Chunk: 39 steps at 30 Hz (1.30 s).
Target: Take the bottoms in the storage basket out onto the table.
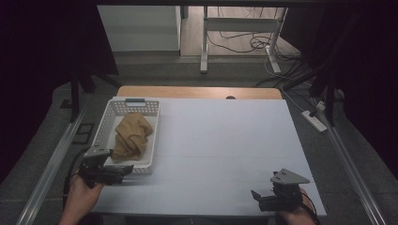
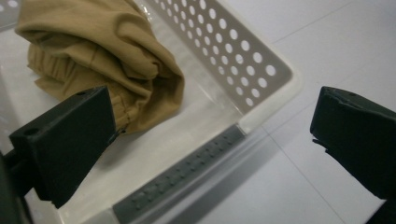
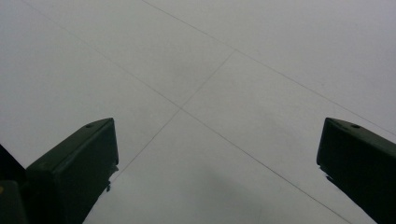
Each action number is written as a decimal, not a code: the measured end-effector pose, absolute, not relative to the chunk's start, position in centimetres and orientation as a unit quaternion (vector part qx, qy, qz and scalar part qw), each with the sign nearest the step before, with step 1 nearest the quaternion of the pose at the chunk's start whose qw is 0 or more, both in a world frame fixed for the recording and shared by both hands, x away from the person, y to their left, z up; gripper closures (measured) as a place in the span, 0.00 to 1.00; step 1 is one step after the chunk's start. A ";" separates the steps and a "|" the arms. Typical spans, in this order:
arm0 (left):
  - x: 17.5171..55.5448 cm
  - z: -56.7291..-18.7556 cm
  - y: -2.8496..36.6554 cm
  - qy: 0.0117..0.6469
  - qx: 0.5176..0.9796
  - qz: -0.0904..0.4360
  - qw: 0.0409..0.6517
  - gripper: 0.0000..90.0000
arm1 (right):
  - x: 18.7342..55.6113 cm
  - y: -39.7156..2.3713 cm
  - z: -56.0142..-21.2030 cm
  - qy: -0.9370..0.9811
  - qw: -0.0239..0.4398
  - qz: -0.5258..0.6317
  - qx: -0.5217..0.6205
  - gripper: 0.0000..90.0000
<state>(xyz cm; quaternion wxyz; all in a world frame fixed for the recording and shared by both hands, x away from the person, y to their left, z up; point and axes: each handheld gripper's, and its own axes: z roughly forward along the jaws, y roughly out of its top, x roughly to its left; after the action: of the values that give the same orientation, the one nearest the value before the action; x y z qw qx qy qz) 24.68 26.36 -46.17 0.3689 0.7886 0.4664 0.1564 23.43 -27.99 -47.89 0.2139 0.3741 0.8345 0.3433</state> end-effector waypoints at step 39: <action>34.1 -45.8 26.7 0.514 0.784 0.150 0.316 0.00 | 23.5 -27.7 -48.0 0.844 0.210 0.332 0.366 0.00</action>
<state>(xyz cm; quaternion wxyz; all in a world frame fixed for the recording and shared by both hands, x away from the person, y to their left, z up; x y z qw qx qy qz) 34.07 26.69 -45.83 0.3158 0.7836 0.5137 0.1497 23.48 -27.74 -48.00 0.2100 0.3655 0.8438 0.3322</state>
